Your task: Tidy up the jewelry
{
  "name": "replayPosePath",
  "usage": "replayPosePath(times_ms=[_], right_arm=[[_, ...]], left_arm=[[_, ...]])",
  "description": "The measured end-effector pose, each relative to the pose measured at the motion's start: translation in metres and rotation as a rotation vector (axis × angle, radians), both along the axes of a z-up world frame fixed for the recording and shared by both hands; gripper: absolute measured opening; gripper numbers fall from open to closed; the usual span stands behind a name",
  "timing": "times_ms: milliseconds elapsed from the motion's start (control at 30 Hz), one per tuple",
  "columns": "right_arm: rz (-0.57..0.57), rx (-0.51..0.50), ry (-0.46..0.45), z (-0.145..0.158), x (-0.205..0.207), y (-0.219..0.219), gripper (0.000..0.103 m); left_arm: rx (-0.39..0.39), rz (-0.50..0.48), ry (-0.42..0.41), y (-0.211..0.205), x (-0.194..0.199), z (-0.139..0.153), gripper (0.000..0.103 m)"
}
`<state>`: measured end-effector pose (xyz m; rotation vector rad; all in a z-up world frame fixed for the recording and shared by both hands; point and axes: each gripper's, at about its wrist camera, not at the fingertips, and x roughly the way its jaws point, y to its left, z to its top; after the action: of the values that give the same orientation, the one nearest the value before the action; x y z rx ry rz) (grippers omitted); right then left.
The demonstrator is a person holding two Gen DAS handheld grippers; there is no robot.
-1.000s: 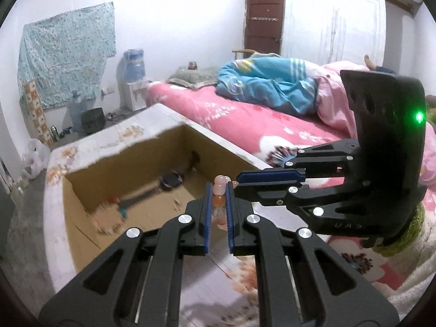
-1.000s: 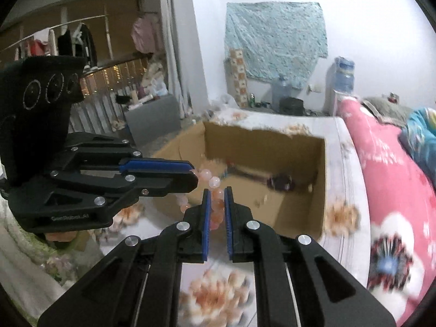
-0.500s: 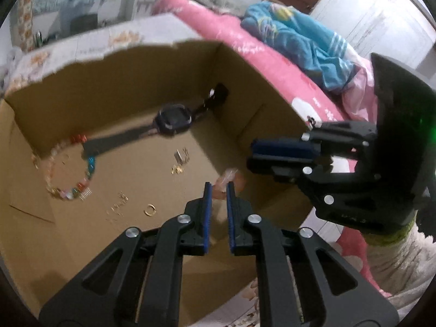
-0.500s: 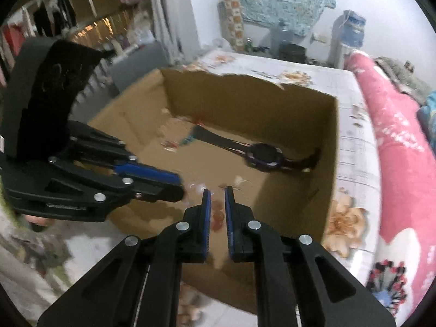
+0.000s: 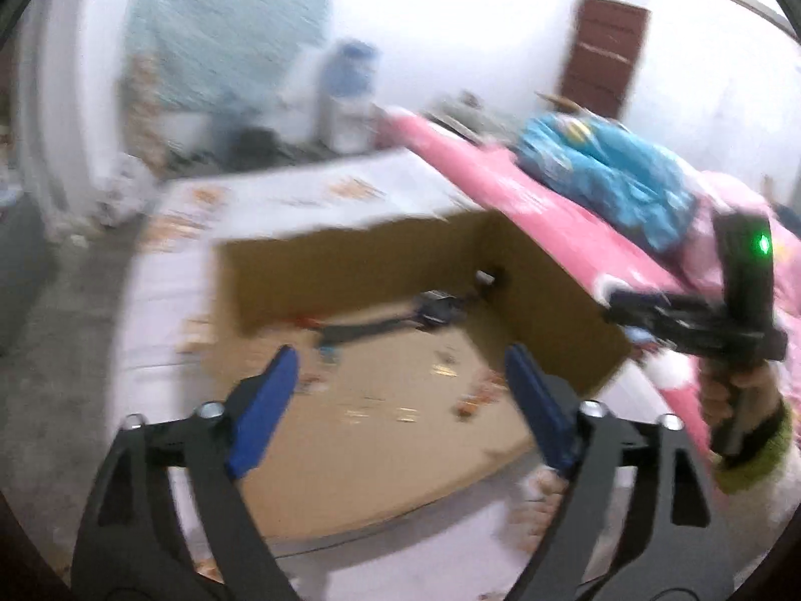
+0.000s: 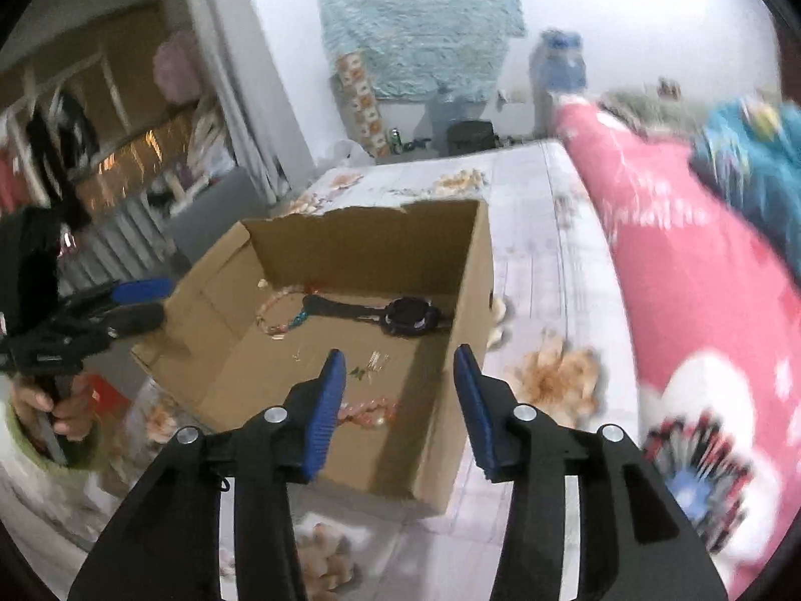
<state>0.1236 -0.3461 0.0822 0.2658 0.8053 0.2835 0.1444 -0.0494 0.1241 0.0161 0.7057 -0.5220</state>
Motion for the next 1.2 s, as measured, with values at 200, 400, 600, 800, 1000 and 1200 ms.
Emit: replayPosePath(times_ms=[200, 400, 600, 800, 1000, 1200], right_arm=[[-0.028, 0.104, 0.087, -0.029, 0.001, -0.002, 0.047], [-0.034, 0.126, 0.089, -0.032, -0.002, 0.0, 0.047], [-0.034, 0.123, 0.096, -0.032, -0.02, 0.003, 0.047], [-0.059, 0.13, 0.09, -0.033, -0.065, 0.013, 0.047], [-0.083, 0.082, 0.055, -0.028, -0.093, 0.021, 0.047], [-0.081, -0.065, -0.075, 0.008, -0.14, 0.033, 0.071]], left_arm=[[0.026, 0.2, 0.128, 0.044, 0.015, -0.036, 0.09], [-0.184, 0.149, 0.325, 0.046, 0.024, -0.068, 0.09], [-0.209, 0.163, 0.333, 0.052, 0.007, -0.067, 0.09], [-0.205, 0.13, 0.327, 0.063, -0.04, -0.071, 0.09], [-0.135, 0.113, 0.246, 0.063, -0.068, -0.066, 0.09], [-0.104, 0.209, 0.037, 0.081, -0.116, -0.031, 0.094]])
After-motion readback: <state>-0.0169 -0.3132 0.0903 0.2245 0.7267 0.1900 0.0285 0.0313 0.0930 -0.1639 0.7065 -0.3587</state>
